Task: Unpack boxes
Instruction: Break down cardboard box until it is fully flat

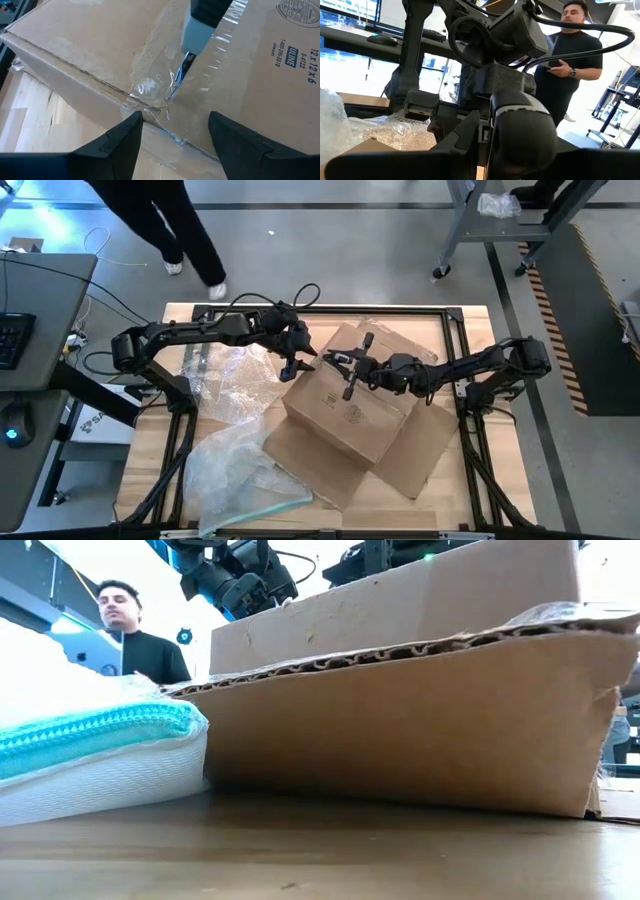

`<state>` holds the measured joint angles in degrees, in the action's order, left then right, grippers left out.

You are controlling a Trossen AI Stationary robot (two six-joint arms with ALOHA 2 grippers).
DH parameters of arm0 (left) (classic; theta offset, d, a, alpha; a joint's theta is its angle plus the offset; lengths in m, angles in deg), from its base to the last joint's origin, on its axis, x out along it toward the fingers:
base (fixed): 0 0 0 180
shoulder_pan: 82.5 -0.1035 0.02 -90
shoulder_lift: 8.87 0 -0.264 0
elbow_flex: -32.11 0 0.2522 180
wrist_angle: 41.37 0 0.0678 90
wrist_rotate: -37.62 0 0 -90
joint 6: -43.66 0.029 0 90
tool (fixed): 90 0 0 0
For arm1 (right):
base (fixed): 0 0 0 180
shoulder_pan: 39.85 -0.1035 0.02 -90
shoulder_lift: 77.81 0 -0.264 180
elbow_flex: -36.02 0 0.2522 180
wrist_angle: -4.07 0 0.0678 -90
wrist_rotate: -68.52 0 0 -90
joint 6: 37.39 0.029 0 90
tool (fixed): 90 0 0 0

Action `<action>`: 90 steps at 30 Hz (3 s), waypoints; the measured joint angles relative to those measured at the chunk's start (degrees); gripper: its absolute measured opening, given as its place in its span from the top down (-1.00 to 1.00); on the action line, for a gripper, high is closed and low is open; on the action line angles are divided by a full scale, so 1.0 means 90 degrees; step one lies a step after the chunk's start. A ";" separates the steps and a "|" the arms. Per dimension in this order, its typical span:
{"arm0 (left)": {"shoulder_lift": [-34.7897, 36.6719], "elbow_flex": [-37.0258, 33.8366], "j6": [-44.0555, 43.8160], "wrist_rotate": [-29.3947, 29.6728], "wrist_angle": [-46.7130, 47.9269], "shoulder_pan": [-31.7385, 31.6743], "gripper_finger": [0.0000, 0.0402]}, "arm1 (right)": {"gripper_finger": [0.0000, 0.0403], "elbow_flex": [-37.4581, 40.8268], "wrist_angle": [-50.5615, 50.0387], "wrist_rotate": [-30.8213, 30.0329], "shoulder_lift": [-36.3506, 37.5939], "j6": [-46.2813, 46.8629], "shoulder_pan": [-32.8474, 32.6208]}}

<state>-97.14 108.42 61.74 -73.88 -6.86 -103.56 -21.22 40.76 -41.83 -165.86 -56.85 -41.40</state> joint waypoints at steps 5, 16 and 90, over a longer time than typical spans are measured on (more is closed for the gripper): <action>0.0000 0.0000 0.0000 0.0004 0.0024 0.0000 -0.06 | 0.66 0.0000 -0.0072 0.0039 0.0000 0.0005 -0.0012; 0.0000 0.0000 0.0002 0.0015 0.0044 0.0000 -0.06 | 0.66 -0.0007 -0.0389 0.0023 0.0029 0.0131 -0.0054; -0.0456 0.0289 0.0811 0.0545 -0.0611 0.0503 -0.06 | 0.66 -0.0742 -0.3159 -0.1095 0.0658 0.0969 -0.0363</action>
<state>-101.24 111.02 69.04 -68.98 -12.36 -99.04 -27.90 12.33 -51.69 -159.94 -48.13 -44.67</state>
